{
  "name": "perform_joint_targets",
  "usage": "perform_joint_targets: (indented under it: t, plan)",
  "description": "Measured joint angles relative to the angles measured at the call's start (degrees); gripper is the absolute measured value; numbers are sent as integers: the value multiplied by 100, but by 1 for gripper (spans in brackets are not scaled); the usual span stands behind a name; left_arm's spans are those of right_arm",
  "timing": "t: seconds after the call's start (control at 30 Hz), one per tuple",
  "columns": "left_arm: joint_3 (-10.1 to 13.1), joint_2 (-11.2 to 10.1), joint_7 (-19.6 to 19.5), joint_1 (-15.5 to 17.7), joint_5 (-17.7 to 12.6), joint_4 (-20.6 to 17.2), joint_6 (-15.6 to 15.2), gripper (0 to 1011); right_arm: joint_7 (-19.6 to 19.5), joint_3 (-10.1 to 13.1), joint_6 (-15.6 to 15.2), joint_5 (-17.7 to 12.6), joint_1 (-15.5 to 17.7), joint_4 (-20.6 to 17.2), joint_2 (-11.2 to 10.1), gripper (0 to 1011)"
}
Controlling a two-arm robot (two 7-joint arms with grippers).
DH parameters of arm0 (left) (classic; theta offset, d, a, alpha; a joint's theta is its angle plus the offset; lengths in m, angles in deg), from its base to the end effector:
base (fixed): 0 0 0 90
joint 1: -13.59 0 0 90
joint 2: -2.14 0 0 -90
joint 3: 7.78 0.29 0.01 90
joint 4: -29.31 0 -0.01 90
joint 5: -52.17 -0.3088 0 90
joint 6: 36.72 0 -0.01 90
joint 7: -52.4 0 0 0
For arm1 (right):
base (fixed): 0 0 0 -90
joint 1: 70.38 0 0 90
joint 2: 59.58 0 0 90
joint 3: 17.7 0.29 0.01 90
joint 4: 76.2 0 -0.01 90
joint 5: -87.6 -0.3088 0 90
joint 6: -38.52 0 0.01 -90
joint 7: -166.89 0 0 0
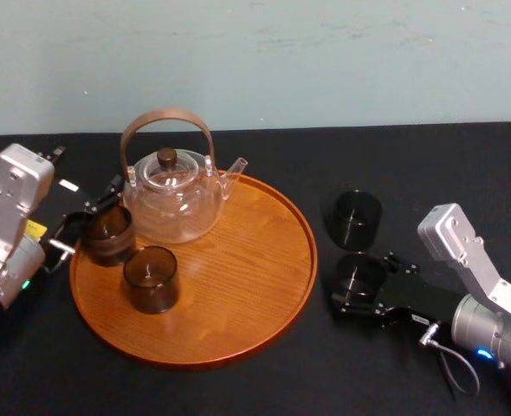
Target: Pick up the glass from the table and place it on the tray.
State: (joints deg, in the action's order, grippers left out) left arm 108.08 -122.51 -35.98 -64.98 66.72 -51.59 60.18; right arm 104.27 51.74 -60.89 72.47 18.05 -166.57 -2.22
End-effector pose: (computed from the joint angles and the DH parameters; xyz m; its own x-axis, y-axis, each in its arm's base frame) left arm 0.3581 0.0827 -0.3023 0.2922 0.8803 0.3738 -0.9553 0.2872 0.0704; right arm 0.3162 -0.0640 -0.3062 0.7182 -0.6882 0.1026 0.6624 0.6312 -0.4035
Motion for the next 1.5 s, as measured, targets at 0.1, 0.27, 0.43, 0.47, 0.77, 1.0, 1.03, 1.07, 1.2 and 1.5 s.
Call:
perform_joint_targets:
  t: [0.1,0.27,0.43,0.47,0.77,1.0,1.03,1.07,1.2,1.5]
  plan:
    - [0,0,0,0,0,0,0,1001,9,-43,0,2,-45,34,15,1004]
    - [0,0,0,0,0,0,0,1001,6,-81,-7,12,-89,68,35,1004]
    - [0,0,0,0,0,0,0,1001,4,-77,-7,12,-85,64,33,1004]
    - [0,0,0,0,0,0,0,1001,3,-74,-7,12,-82,63,32,1004]
    - [0,0,0,0,0,0,0,1001,0,-64,-7,10,-75,55,29,913]
    - [0,0,0,0,0,0,0,1001,-2,-60,-6,8,-72,51,26,907]
    - [0,0,0,0,0,0,0,1001,-2,-59,-6,8,-71,50,25,907]
    - [0,0,0,0,0,0,0,1001,-2,-59,-5,8,-70,49,25,907]
    - [0,0,0,0,0,0,0,1001,-2,-56,-4,8,-69,49,23,907]
    - [0,0,0,0,0,0,0,1001,43,-29,27,-103,-28,-59,-49,907]
